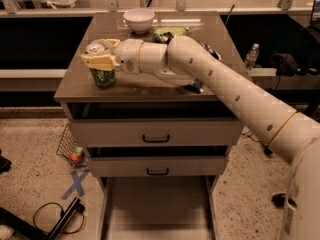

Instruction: Place green can into bottom drawer

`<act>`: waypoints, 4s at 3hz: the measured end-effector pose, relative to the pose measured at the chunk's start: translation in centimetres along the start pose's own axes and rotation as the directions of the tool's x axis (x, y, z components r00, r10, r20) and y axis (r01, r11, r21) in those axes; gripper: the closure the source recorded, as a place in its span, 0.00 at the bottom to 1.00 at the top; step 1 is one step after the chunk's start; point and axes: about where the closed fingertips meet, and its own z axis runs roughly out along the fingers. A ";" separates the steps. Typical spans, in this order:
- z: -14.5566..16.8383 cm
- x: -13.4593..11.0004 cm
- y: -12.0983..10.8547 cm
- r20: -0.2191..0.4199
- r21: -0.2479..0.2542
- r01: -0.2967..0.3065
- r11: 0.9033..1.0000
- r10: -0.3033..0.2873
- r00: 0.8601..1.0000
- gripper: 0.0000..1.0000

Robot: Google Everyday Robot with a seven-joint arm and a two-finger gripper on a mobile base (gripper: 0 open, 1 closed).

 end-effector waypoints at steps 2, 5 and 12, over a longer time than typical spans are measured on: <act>0.2 -0.2 0.2 0.002 -0.005 0.002 1.000 -0.002 1.000 1.00; -5.6 -7.9 12.4 0.032 0.115 0.162 0.980 -0.167 0.986 1.00; -23.7 30.5 16.2 -0.086 0.208 -0.103 0.973 0.123 0.989 1.00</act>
Offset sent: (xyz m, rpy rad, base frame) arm 0.0014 -0.0035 0.0128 0.0042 -0.0136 -0.0011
